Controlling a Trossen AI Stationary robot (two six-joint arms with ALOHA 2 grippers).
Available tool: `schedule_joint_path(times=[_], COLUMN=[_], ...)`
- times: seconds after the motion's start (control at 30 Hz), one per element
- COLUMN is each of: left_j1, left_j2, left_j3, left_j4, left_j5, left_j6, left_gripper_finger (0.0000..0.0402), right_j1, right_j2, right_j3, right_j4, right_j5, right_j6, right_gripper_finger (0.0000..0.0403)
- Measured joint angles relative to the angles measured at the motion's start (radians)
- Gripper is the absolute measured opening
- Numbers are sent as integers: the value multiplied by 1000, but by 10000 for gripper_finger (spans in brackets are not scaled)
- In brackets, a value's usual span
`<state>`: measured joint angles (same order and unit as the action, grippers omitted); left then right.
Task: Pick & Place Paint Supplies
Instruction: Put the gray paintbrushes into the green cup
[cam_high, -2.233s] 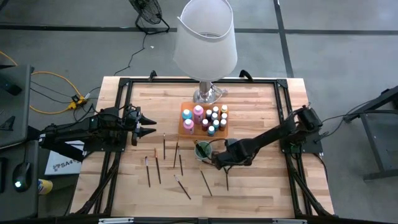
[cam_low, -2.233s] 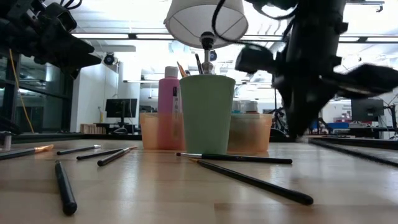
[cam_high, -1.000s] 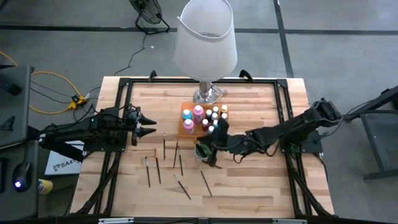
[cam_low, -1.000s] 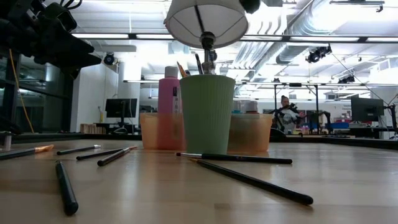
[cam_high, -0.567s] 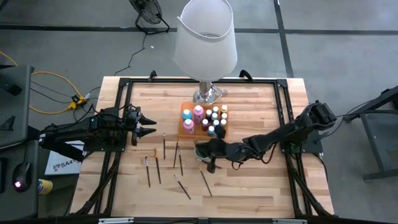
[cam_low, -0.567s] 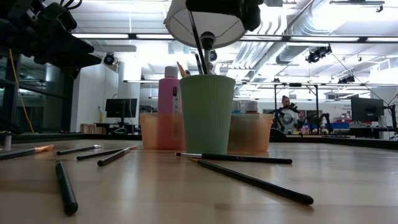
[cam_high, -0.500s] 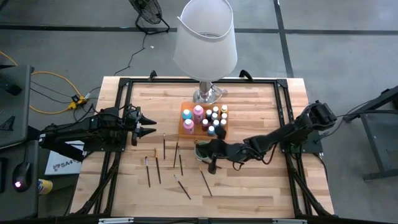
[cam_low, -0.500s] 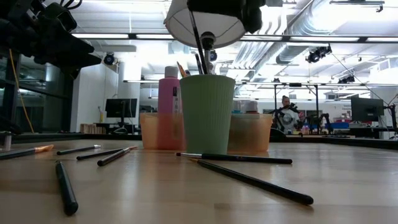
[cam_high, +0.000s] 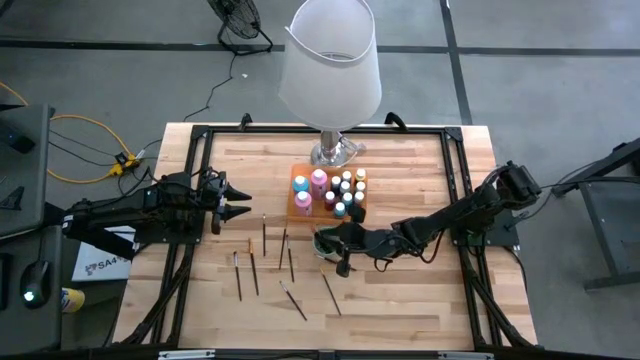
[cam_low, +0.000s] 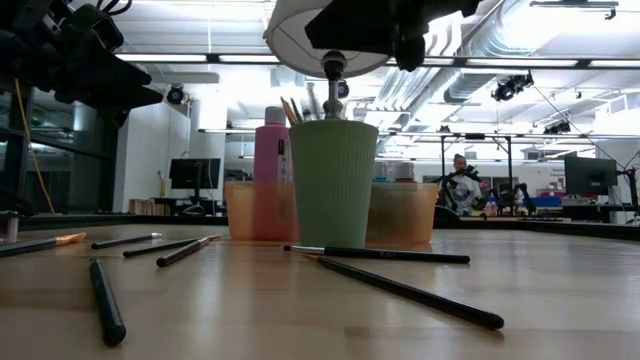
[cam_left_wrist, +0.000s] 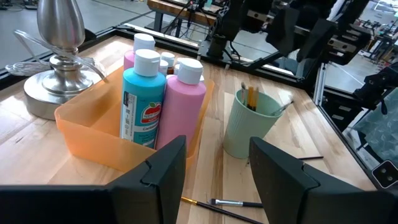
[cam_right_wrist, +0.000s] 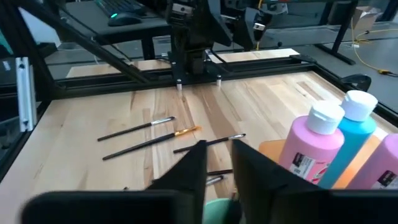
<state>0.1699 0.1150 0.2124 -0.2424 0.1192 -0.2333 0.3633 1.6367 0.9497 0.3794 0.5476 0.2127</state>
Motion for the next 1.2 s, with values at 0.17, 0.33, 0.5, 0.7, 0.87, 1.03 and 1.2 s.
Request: schedule_joint_path(times=[0.17, 0.33, 0.5, 0.7, 0.87, 1.03, 1.2], left_j1=[0, 0, 0, 0, 0, 0, 0], left_j2=[0, 0, 0, 0, 0, 0, 0], left_j3=[0, 0, 0, 0, 0, 0, 0], left_j4=[0, 0, 0, 0, 0, 0, 0], left_j5=[0, 0, 0, 0, 0, 0, 0], left_j6=[0, 0, 0, 0, 0, 0, 0], left_gripper_finger=[172, 172, 172, 172, 172, 172, 172], right_j1=[-6, 12, 48, 99, 124, 131, 126], right_j2=[-3, -50, -108, -128, -128, -128, -132], right_j3=[0, 0, 0, 0, 0, -42, -141], right_j4=[-1, -55, -240, -438, -573, -600, -436], right_j5=[0, 0, 1, -2, -55, -125, -275], right_j6=[54, 142, 212, 230, 410, 630, 758], right_gripper_finger=[138, 175, 179, 175, 174, 174, 174])
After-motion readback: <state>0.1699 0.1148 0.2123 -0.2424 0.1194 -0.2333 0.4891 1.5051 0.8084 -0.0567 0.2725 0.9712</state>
